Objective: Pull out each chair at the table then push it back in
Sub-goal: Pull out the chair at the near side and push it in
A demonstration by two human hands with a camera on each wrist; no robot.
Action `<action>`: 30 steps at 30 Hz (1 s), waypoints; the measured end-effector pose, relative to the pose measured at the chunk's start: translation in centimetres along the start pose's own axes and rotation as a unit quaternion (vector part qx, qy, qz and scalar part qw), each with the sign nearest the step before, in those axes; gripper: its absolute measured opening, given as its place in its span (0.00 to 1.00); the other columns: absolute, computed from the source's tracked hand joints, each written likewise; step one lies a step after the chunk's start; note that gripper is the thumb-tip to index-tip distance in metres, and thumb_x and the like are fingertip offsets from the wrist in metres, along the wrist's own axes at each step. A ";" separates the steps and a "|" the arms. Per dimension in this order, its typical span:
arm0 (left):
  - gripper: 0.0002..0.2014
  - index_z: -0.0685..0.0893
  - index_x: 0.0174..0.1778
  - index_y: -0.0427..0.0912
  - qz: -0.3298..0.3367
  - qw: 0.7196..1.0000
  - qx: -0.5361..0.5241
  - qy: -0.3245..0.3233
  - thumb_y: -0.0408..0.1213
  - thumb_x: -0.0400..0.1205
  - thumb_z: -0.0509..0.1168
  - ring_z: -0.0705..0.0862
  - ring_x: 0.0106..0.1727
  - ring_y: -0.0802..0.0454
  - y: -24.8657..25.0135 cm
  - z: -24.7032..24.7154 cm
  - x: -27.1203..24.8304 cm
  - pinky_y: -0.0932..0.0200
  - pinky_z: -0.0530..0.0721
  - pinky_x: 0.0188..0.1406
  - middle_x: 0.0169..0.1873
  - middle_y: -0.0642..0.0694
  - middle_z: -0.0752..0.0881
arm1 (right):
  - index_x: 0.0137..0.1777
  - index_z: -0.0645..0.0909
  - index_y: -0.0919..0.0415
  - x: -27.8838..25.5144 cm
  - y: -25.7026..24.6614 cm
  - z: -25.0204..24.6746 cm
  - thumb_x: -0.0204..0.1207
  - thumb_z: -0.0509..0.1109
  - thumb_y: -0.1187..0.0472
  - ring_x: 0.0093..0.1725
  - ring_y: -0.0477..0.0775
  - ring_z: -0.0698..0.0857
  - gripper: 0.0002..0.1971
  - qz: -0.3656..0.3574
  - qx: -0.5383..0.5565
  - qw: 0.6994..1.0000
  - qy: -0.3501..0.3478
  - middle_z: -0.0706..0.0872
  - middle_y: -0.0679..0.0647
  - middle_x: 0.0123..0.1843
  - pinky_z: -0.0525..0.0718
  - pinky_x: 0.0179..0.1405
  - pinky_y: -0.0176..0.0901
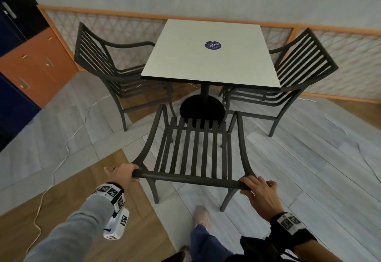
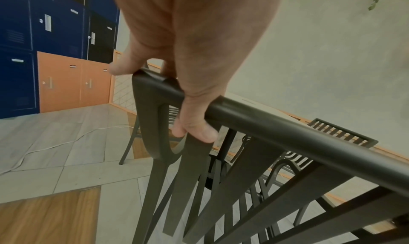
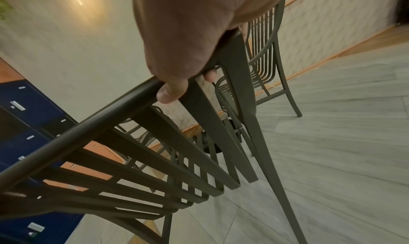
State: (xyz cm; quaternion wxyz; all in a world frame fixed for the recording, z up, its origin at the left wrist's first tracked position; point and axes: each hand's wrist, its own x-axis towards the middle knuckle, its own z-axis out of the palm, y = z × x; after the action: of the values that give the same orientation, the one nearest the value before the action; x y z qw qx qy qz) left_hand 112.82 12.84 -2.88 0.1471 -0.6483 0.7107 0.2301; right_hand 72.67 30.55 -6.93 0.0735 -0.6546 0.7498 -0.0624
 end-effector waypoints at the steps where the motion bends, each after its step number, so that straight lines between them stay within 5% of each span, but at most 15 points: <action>1: 0.12 0.83 0.46 0.61 0.006 1.000 -0.011 0.001 0.38 0.74 0.72 0.83 0.59 0.46 -0.2 -0.1 0.7 0.23 0.61 0.73 0.47 0.53 0.87 | 0.56 0.75 0.37 0.4 0.1 -0.1 0.75 0.70 0.50 0.47 0.48 0.83 0.12 0.000 -0.002 1.000 -0.004 0.84 0.36 0.52 0.72 0.47 0.55; 3: 0.12 0.80 0.37 0.62 0.021 0.999 -0.022 0.009 0.37 0.73 0.72 0.82 0.51 0.50 -0.1 -0.5 1.9 0.24 0.64 0.72 0.39 0.57 0.83 | 0.57 0.74 0.37 1.4 0.2 -0.3 0.76 0.69 0.50 0.47 0.49 0.83 0.12 0.004 -0.002 1.000 -0.006 0.84 0.36 0.53 0.72 0.47 0.54; 5: 0.10 0.81 0.38 0.59 0.034 0.999 -0.018 0.023 0.37 0.75 0.70 0.77 0.47 0.54 1.1 -1.4 2.4 0.23 0.61 0.73 0.37 0.58 0.80 | 0.56 0.73 0.37 2.5 0.5 -0.6 0.76 0.69 0.51 0.45 0.49 0.82 0.12 0.009 0.004 1.000 -0.004 0.85 0.37 0.52 0.70 0.44 0.52; 13: 0.10 0.78 0.38 0.59 0.046 0.998 -0.037 0.035 0.38 0.76 0.68 0.77 0.62 0.44 4.8 -4.0 6.0 0.22 0.60 0.71 0.41 0.54 0.80 | 0.59 0.72 0.36 8.3 2.6 -2.3 0.81 0.62 0.50 0.47 0.47 0.76 0.10 0.041 0.003 0.999 -0.034 0.83 0.37 0.54 0.69 0.48 0.51; 21: 0.07 0.84 0.42 0.54 0.043 0.995 -0.069 0.063 0.35 0.76 0.69 0.78 0.60 0.43 6.3 -5.3 10.0 0.22 0.58 0.72 0.44 0.50 0.82 | 0.59 0.72 0.37 13.4 3.7 -3.6 0.82 0.60 0.52 0.46 0.47 0.70 0.09 0.059 0.010 0.996 -0.063 0.84 0.42 0.55 0.73 0.51 0.54; 27: 0.09 0.80 0.35 0.56 0.054 0.994 -0.072 0.060 0.36 0.75 0.70 0.79 0.56 0.45 6.7 -6.4 13.2 0.22 0.62 0.72 0.39 0.52 0.81 | 0.57 0.73 0.39 16.4 3.9 -3.9 0.81 0.62 0.53 0.46 0.48 0.70 0.08 0.063 0.022 0.996 -0.060 0.84 0.43 0.53 0.75 0.51 0.57; 30: 0.06 0.84 0.42 0.54 0.054 0.993 -0.068 0.079 0.36 0.76 0.70 0.79 0.59 0.44 7.0 -6.7 14.4 0.19 0.57 0.72 0.41 0.51 0.82 | 0.57 0.73 0.39 17.5 3.9 -3.9 0.81 0.62 0.53 0.46 0.48 0.71 0.08 0.063 0.029 0.996 -0.061 0.84 0.43 0.53 0.75 0.50 0.57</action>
State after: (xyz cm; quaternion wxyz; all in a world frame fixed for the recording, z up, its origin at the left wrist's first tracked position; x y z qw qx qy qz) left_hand 104.84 -2.54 -3.57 0.0331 -0.6336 0.7369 0.2334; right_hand 65.76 13.71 -4.31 0.1419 -0.6061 0.7816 -0.0388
